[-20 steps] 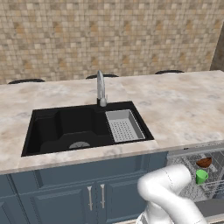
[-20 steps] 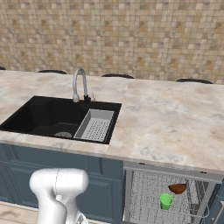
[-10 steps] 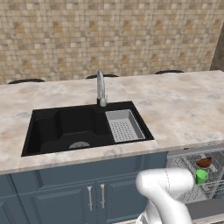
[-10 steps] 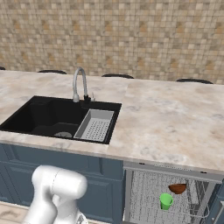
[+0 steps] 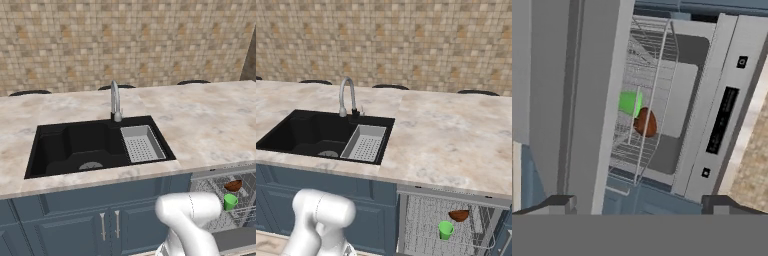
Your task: Pick up the cup and bowl from the counter, place them in the dishwasher, and close the dishwasher door.
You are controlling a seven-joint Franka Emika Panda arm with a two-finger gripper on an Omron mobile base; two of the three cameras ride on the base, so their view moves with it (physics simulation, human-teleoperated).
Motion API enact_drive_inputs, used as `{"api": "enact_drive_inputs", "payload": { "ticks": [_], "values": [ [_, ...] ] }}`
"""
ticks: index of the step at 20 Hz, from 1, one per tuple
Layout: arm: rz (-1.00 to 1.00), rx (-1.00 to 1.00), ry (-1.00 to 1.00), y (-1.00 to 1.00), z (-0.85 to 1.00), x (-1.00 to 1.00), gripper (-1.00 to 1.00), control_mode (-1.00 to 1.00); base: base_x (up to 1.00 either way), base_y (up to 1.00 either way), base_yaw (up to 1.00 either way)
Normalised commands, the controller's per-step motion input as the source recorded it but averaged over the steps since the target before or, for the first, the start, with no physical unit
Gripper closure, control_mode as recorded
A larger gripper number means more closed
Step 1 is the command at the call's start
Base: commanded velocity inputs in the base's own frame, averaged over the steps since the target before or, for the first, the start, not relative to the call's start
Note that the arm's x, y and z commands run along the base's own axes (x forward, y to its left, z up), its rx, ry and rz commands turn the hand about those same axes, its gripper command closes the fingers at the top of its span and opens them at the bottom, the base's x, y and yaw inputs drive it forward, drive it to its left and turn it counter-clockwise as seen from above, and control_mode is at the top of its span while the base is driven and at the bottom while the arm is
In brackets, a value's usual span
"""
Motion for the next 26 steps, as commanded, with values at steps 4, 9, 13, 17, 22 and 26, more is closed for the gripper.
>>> {"api": "enact_drive_inputs", "payload": {
  "ticks": [4,9,13,17,22,26],
  "values": [
    [0.0,0.0,-0.18,-0.48,-0.61,0.0,-1.0,-1.0,0.0,0.0,0.0],
    [0.0,0.0,-0.16,-0.42,-0.66,0.0,-1.0,-1.0,0.0,0.0,0.0],
    [0.03,-0.01,-0.17,-0.33,-0.9,-0.03,-1.0,-1.0,0.0,0.0,0.0],
    [0.04,-0.03,-0.17,-0.28,-0.96,-0.01,-1.0,-1.0,0.0,0.0,0.0],
    [0.03,-0.04,-0.18,-0.3,-0.97,-0.03,-1.0,-1.0,0.0,0.0,0.0],
    [0.03,-0.07,-0.19,-0.26,-0.98,-0.06,-1.0,-1.0,0.0,0.0,0.0]
  ]
}}
